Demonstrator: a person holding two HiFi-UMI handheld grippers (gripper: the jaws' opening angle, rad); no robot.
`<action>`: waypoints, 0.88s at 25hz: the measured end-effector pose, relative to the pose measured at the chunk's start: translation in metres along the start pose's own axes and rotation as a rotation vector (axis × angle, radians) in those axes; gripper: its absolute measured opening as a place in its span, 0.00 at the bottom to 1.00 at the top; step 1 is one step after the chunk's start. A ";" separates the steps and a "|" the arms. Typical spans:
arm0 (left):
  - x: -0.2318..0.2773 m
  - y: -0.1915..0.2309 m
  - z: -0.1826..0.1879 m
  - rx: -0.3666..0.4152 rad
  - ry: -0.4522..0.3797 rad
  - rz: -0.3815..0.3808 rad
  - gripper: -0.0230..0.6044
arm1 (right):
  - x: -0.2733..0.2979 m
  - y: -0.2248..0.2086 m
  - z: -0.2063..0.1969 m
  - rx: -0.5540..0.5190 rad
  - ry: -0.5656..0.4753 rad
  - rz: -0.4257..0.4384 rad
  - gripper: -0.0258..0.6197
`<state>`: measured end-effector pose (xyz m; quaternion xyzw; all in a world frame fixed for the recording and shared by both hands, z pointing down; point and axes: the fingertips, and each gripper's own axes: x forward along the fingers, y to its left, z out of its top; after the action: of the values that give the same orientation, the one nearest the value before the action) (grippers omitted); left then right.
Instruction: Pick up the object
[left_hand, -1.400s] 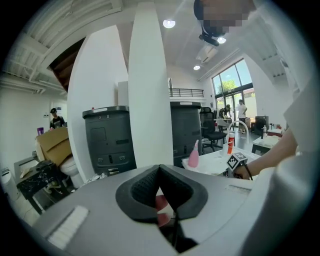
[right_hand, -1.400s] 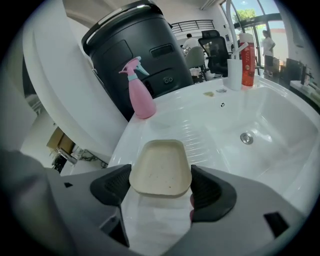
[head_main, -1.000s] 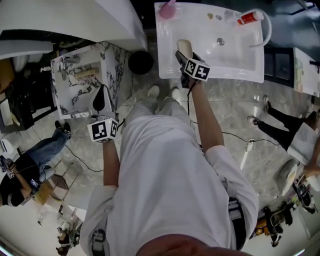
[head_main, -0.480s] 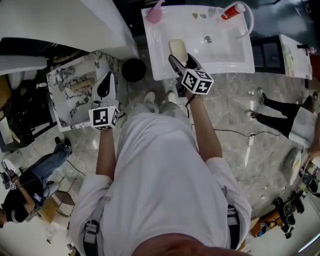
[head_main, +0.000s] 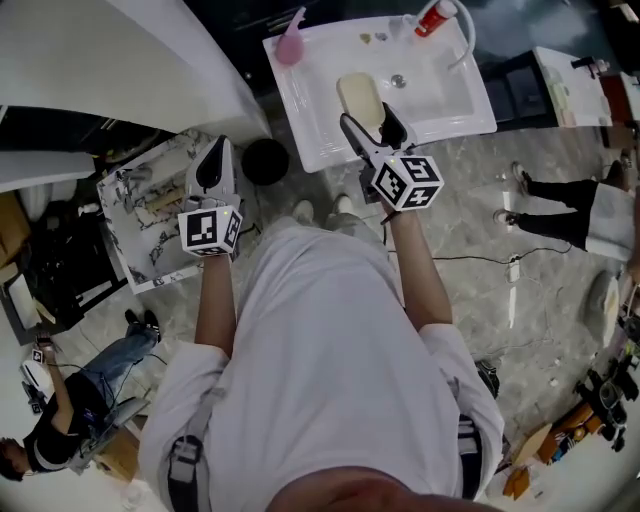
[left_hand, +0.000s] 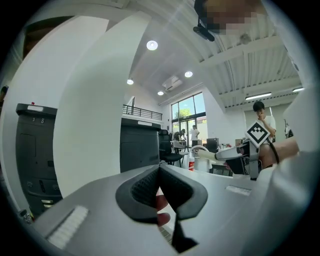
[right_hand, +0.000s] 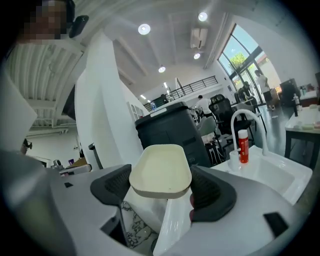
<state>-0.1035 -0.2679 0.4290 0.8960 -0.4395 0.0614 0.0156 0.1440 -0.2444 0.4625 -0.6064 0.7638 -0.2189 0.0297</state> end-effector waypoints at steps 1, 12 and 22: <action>0.002 -0.001 0.005 0.004 -0.010 -0.009 0.04 | -0.004 0.003 0.009 -0.018 -0.020 0.000 0.62; 0.016 -0.023 0.048 0.025 -0.092 -0.076 0.04 | -0.041 0.023 0.074 -0.217 -0.193 -0.005 0.62; 0.012 -0.031 0.076 0.026 -0.141 -0.088 0.04 | -0.059 0.040 0.102 -0.342 -0.268 -0.009 0.62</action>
<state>-0.0647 -0.2642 0.3562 0.9168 -0.3987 0.0030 -0.0242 0.1546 -0.2127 0.3425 -0.6298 0.7763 -0.0037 0.0270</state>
